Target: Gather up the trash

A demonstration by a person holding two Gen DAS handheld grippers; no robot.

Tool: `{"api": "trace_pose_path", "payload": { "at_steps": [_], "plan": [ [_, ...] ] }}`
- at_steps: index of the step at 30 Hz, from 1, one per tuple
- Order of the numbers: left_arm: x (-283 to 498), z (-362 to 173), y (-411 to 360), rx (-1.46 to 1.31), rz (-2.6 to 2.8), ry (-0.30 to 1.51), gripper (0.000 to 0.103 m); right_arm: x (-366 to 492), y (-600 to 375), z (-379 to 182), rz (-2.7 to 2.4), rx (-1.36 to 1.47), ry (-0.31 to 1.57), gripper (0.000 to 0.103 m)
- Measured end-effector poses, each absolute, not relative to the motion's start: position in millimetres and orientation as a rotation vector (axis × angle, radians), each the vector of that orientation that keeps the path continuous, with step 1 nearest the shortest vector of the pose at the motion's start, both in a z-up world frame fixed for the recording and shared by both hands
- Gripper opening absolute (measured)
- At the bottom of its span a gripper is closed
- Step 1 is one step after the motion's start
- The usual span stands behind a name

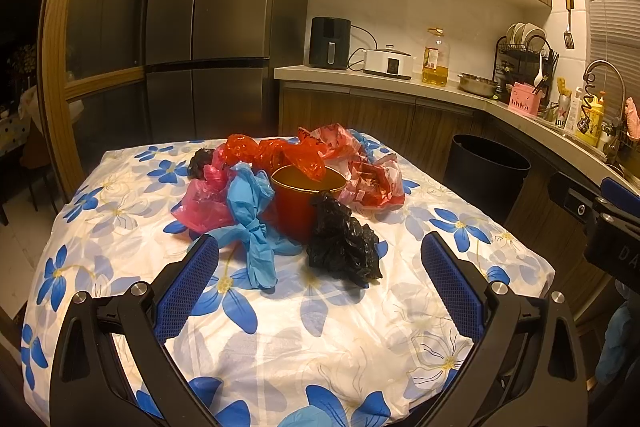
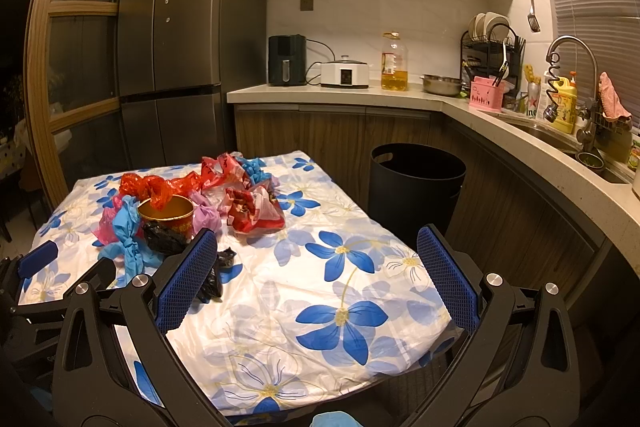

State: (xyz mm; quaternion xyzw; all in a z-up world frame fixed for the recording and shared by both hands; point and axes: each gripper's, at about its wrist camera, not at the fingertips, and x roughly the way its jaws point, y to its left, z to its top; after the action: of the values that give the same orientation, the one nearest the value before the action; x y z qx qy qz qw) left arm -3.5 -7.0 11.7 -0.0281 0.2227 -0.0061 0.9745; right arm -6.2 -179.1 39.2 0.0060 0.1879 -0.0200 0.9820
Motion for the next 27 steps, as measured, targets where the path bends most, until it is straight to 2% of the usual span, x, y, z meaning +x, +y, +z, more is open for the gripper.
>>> {"api": "trace_pose_path", "payload": {
  "at_steps": [27],
  "plan": [
    [-3.6,11.6,-6.2,-0.059,-0.012,0.448,0.098,-7.8,-180.7,39.4,-0.039,0.012,0.378,0.099]
  ]
}}
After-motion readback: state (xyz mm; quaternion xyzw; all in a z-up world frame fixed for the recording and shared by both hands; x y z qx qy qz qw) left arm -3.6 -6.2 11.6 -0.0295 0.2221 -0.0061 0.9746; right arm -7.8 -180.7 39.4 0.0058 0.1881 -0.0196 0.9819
